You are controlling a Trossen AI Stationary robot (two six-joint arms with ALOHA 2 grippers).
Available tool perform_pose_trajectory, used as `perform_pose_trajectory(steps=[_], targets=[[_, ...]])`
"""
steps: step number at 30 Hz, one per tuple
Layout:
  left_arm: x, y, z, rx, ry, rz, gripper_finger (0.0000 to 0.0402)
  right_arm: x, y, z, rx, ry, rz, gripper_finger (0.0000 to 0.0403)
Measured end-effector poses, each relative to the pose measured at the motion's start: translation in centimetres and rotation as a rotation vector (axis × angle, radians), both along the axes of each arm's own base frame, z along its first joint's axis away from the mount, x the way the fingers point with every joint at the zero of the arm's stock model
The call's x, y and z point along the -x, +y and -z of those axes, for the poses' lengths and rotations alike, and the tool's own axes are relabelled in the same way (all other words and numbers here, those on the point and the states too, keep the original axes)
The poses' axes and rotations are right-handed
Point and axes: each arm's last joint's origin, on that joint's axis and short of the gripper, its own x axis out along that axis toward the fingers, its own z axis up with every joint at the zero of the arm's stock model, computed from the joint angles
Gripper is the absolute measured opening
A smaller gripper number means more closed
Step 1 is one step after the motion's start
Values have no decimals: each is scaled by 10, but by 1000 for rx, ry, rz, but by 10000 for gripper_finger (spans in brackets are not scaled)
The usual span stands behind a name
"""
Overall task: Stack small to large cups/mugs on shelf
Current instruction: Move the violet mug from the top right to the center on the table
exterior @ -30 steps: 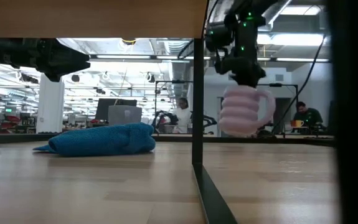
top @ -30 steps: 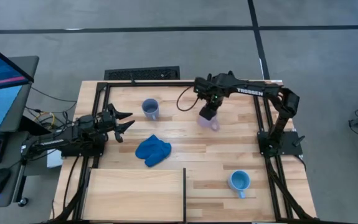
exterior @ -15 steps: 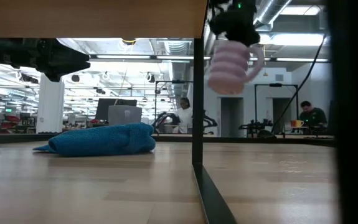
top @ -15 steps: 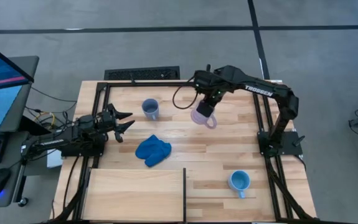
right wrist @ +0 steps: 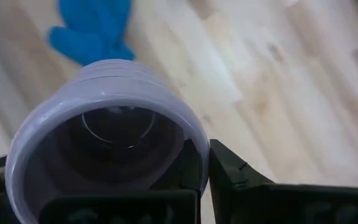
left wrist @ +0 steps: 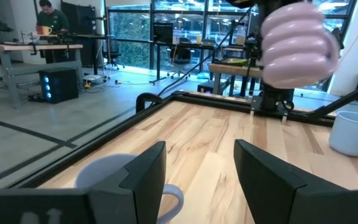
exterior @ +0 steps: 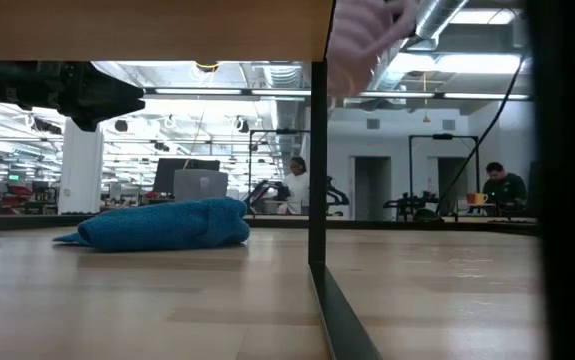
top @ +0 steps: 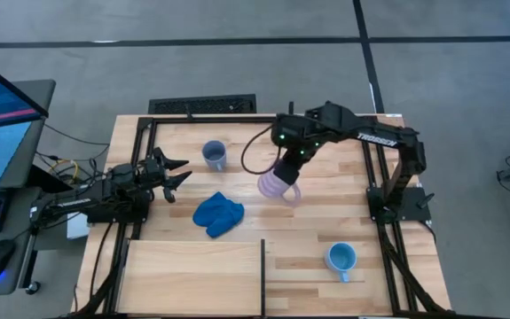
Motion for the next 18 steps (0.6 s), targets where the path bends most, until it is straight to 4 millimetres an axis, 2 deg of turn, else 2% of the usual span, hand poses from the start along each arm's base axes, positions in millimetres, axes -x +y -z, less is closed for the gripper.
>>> perform_pose_trajectory(steps=[10,18], targets=[[0,0,0,-43,14,-3,180,0,41,-31,-36,-148,25,23],[0,0,0,-62,20,-3,180,-2,67,-34,-43,-183,8,23]])
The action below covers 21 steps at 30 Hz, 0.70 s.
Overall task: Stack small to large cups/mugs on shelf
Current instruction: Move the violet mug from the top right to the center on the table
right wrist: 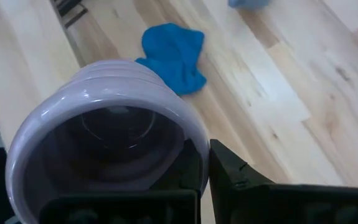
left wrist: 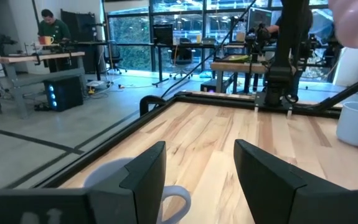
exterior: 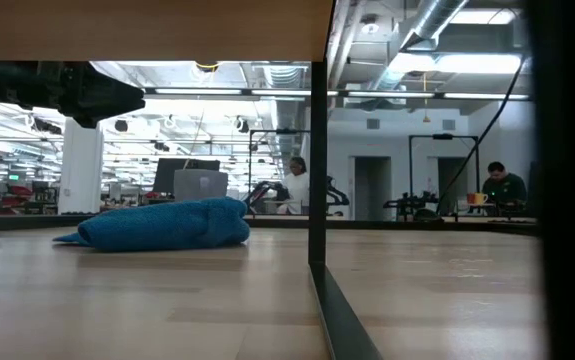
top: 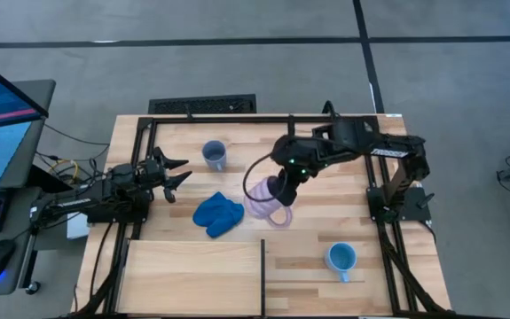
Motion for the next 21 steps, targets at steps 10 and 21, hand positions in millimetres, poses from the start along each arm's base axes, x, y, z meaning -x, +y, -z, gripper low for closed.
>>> perform_pose_trajectory(steps=[10,21], targets=[[0,0,0,29,-10,1,180,-15,13,11,15,78,-43,23],[0,0,0,27,-8,2,180,-25,20,12,-12,140,-43,23]])
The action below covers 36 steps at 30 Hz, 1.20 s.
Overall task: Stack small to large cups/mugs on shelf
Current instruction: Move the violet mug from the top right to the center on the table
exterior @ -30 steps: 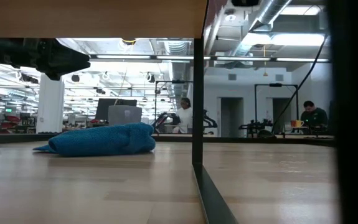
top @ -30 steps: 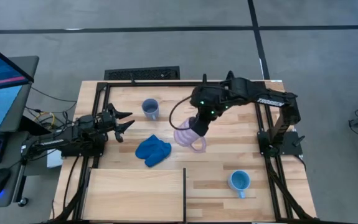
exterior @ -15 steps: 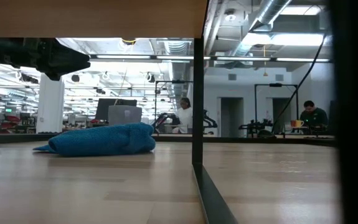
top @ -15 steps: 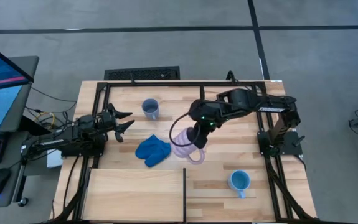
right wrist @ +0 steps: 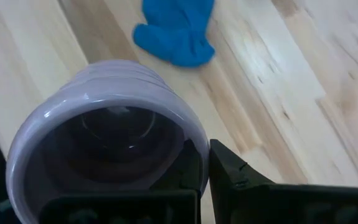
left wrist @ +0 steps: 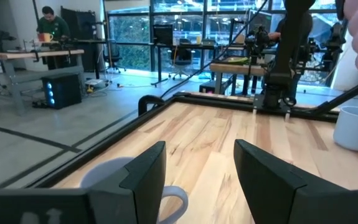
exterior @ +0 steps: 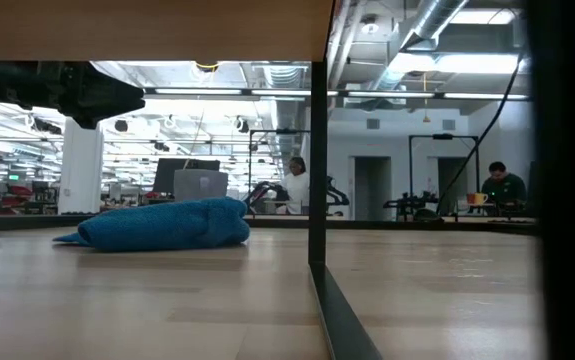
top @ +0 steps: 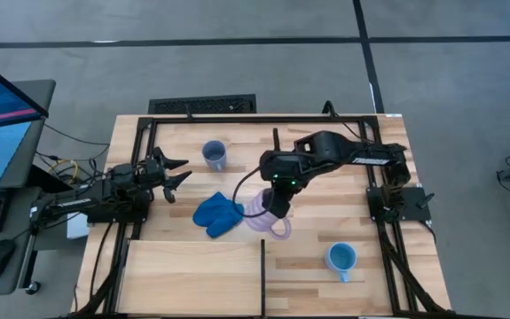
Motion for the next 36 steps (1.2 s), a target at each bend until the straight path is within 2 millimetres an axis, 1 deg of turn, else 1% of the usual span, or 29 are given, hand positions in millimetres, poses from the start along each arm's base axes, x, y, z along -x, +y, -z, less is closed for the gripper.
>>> perform_pose_trajectory(steps=[4,7,9,14,17,23,26,29,31,34,36], targets=[[0,0,0,13,3,1,180,-5,8,-1,4,-54,-6,23],[0,0,1,16,4,1,180,-10,18,-2,-1,-100,-29,23],[-1,0,1,16,6,2,180,-10,25,-1,-2,-101,-48,23],[-1,0,1,16,7,2,180,-13,44,-3,-24,-173,-69,23],[-1,0,1,17,8,2,180,-17,55,-7,-44,-248,-93,23],[-1,0,1,16,7,2,180,-14,71,-8,-29,-271,-118,23],[-1,0,1,16,7,2,180,-22,77,1,-34,-263,-120,23],[-1,0,1,16,7,2,180,-30,82,16,-26,-213,-134,23],[-1,0,1,16,7,2,180,-36,84,19,-31,-227,-138,23],[-1,0,1,22,7,3,180,-38,84,28,-20,-172,-142,23],[-1,0,1,27,3,5,180,-43,84,31,-38,-181,-143,23]])
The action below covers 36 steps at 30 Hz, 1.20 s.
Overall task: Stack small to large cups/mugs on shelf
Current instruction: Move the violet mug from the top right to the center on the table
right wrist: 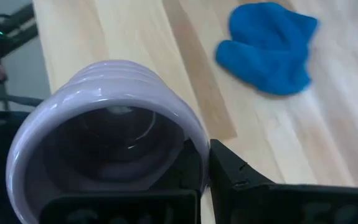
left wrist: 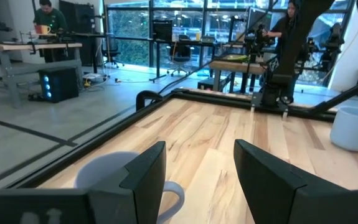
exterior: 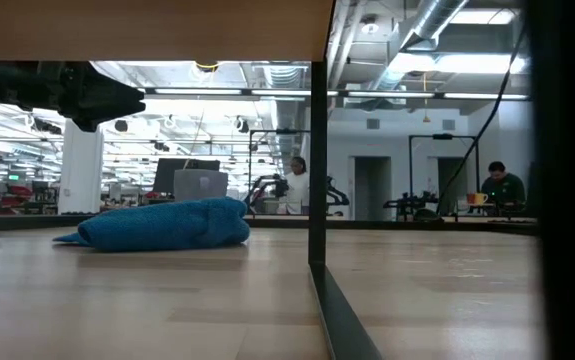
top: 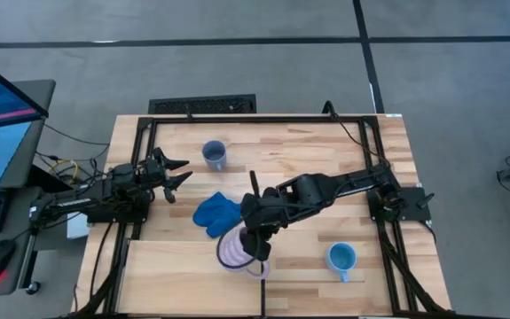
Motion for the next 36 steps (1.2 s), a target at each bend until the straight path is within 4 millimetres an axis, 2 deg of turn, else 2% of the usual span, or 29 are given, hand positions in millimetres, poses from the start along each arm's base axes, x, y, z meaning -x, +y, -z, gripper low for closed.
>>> perform_pose_trajectory(steps=[6,9,14,21,27,33,36], targets=[[0,0,0,0,3,1,180,-4,2,8,13,26,-9,23],[0,0,0,0,-1,1,180,-5,-4,7,54,6,2,23],[0,0,0,0,0,1,180,-12,-33,5,138,-4,44,23],[0,0,0,0,-1,0,180,-20,-90,5,237,7,120,23],[0,0,0,0,-1,0,180,-21,-138,12,237,93,225,23],[0,0,0,0,-1,-3,180,-31,-151,37,130,199,206,23],[0,0,0,1,-1,-3,180,-26,-156,52,134,349,224,23]])
